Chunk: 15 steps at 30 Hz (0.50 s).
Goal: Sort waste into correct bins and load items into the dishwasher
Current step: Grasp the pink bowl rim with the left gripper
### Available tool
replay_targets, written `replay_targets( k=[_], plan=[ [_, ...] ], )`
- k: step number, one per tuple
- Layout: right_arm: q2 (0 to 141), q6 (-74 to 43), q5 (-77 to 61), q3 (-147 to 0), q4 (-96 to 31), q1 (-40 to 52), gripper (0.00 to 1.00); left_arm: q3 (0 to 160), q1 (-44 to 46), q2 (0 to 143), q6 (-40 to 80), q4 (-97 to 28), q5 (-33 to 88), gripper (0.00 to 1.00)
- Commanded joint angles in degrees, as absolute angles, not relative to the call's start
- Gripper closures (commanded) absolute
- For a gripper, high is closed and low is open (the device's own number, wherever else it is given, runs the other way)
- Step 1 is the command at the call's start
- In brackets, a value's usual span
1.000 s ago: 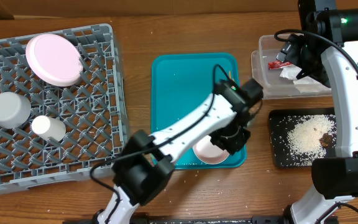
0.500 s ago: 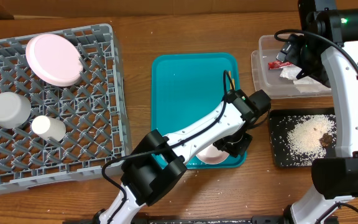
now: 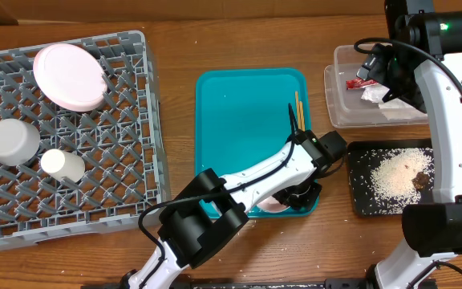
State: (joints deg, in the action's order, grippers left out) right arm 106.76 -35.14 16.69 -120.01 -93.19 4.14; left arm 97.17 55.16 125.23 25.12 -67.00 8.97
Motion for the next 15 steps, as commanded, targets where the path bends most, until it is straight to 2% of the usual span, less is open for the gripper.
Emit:
replay_targets(
  k=[1,7,15],
  plan=[
    [105.4,-34.7,16.9,-121.1,-93.1,4.1,0.00,96.8,55.3,126.0,25.8,-66.3,8.4,0.96],
    [105.4,-34.7,16.9,-121.1,-93.1,4.1,0.00,98.9,54.8,125.8,25.8,-68.7,8.3,0.96],
    [105.5,-34.7,16.9,-121.1,-93.1,4.1,0.00,111.4,51.2,120.7,26.0,-78.7,3.3,0.96]
  ],
)
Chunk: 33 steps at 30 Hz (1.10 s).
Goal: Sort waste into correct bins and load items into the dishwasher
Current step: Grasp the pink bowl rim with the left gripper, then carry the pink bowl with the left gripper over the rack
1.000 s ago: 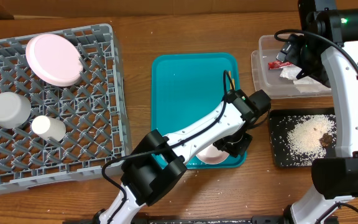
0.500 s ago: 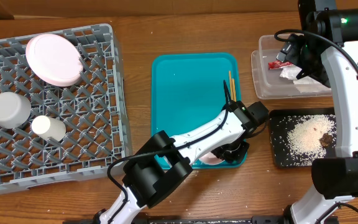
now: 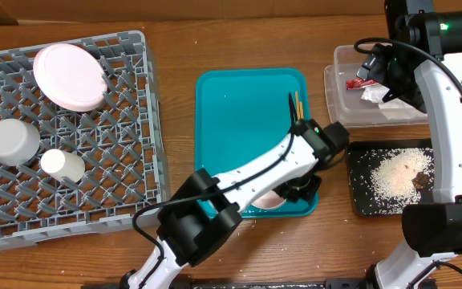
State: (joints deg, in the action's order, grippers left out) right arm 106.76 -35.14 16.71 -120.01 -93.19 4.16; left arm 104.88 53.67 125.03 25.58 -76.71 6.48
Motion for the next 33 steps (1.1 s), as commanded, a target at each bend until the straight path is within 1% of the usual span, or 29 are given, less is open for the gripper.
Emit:
replay_targets(
  k=[1,7,12,18,19,21,24,29,33],
  plan=[
    [105.4,-34.7,16.8,-121.1,-93.1,4.1,0.00,112.7,50.3,119.2,26.2,-79.4,2.7,0.96],
    [105.4,-34.6,16.8,-121.1,-93.1,4.1,0.00,115.2,42.2,107.1,27.5,-80.9,1.5,0.96],
    [105.4,-34.6,16.9,-121.1,-93.1,4.1,0.00,115.2,33.3,99.8,27.5,-84.3,0.4,0.96],
    [105.4,-34.7,16.8,-121.1,-93.1,4.1,0.00,115.2,19.9,95.5,26.0,-87.2,-0.2,0.96],
    [105.4,-34.6,16.9,-121.1,-93.1,4.1,0.00,115.2,15.3,95.5,25.5,-87.1,0.4,0.96],
    [105.4,-34.7,16.9,-121.1,-93.1,4.1,0.00,114.7,10.6,95.7,23.2,-86.0,4.1,0.96],
    [105.5,-34.6,16.9,-121.1,-93.1,4.1,0.00,113.7,4.3,96.1,16.6,-83.3,14.1,0.96],
    [105.4,-34.6,16.9,-121.1,-93.1,4.1,0.00,111.9,-5.8,96.3,14.0,-81.9,23.2,0.96],
    [105.4,-34.7,16.9,-121.1,-93.1,4.1,0.00,109.2,-14.5,96.3,6.3,-81.8,36.8,0.96]
  ],
)
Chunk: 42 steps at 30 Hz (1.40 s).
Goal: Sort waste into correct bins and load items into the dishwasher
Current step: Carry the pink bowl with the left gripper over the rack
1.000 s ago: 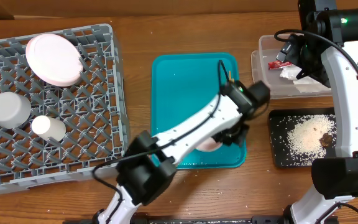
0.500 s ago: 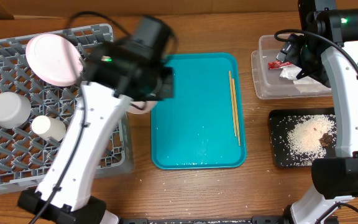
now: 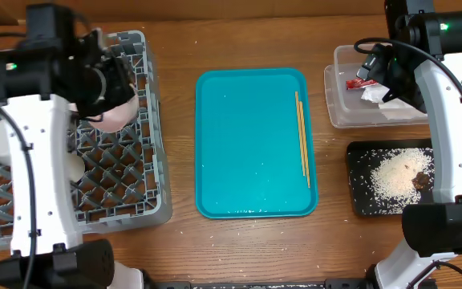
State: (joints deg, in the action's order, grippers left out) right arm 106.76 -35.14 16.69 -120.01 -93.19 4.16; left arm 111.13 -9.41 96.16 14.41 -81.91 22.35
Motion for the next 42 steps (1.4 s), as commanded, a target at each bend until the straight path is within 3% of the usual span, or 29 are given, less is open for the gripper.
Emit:
replay_targets(
  k=[1,8,12,30,42],
  plan=[
    [105.4,-34.6,16.8,-121.1,-93.1,4.1,0.00,107.9,-16.5,96.3,4.2,-81.8,40.7,0.96],
    [105.4,-34.6,16.8,-121.1,-93.1,4.1,0.00,94.7,-24.1,96.3,-9.2,-77.2,62.5,0.96],
    [105.4,-34.6,16.9,-121.1,-93.1,4.1,0.00,86.7,-24.8,96.3,-10.7,-70.1,69.9,0.96],
    [105.5,-34.6,16.9,-121.1,-93.1,4.1,0.00,79.8,-24.8,96.3,-8.8,-59.2,60.0,0.96],
    [105.4,-34.7,16.9,-121.1,-93.1,4.1,0.00,77.7,-27.0,96.4,-8.8,-54.0,59.8,0.96]
  ],
)
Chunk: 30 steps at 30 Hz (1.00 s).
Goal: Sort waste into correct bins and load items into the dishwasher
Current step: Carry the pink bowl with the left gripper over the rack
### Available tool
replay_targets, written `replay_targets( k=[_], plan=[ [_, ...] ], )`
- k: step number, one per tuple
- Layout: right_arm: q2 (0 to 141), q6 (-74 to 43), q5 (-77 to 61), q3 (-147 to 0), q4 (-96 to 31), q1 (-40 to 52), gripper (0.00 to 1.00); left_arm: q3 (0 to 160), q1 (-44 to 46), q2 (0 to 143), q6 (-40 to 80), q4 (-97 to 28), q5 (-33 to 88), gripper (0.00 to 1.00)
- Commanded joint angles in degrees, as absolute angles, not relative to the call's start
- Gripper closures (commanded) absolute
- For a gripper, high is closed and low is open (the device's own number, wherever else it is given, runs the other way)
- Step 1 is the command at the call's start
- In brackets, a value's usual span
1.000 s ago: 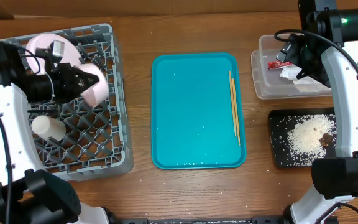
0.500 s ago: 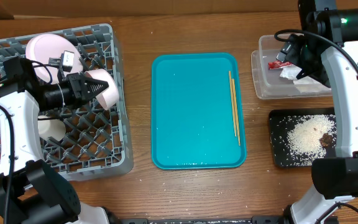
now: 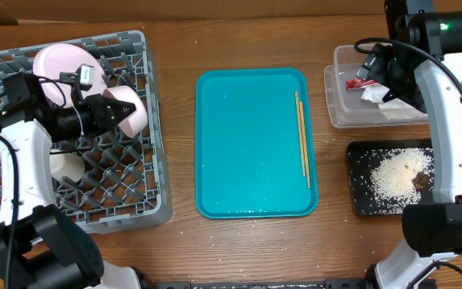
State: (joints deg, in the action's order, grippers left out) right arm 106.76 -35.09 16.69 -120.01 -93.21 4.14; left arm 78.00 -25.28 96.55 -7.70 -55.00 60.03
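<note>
My left gripper (image 3: 125,112) is low over the right side of the grey dish rack (image 3: 155,120). It is shut on a small pink bowl (image 3: 135,117) tipped on its side among the tines. A pink plate (image 3: 58,64) leans in the rack's back. Below my arm, a white cup (image 3: 69,164) and a white bowl are partly covered. Two chopsticks (image 3: 302,138) lie along the right edge of the teal tray (image 3: 247,144). My right gripper (image 3: 373,68) hangs over the clear bin (image 3: 339,112); its jaws are hidden.
The clear bin holds red and white wrappers (image 3: 363,87). A black tray (image 3: 363,197) with spilled rice and a brown scrap sits at front right. Bare wooden table surrounds the teal tray.
My left arm has dropped lower over the rack. The pink bowl sat further left under the gripper and is now at the rack's right side among the tines. My right arm is unchanged.
At first my left gripper reached across to the teal tray's front right corner, down on a pink bowl. Then the tray held only the chopsticks and the bowl hung high over the rack. Now the bowl is low in the rack.
</note>
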Motion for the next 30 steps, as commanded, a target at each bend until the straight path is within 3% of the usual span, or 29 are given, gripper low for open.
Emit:
replay_targets(
  k=[1,15,26,30],
  plan=[
    [105.5,-34.6,16.9,-121.1,-93.1,4.1,0.00,77.7,-27.5,96.5,-8.8,-53.6,59.8,0.96],
    [105.4,-34.6,16.9,-121.1,-93.1,4.1,0.00,77.7,-29.4,105.5,-8.5,-51.0,69.5,0.96],
    [105.4,-34.7,16.9,-121.1,-93.1,4.1,0.00,77.7,-34.2,105.5,-1.3,-54.1,68.1,0.96],
    [105.5,-34.6,16.9,-121.1,-93.1,4.1,0.00,77.8,-36.4,104.8,-1.3,-58.7,61.4,0.95]
  ],
)
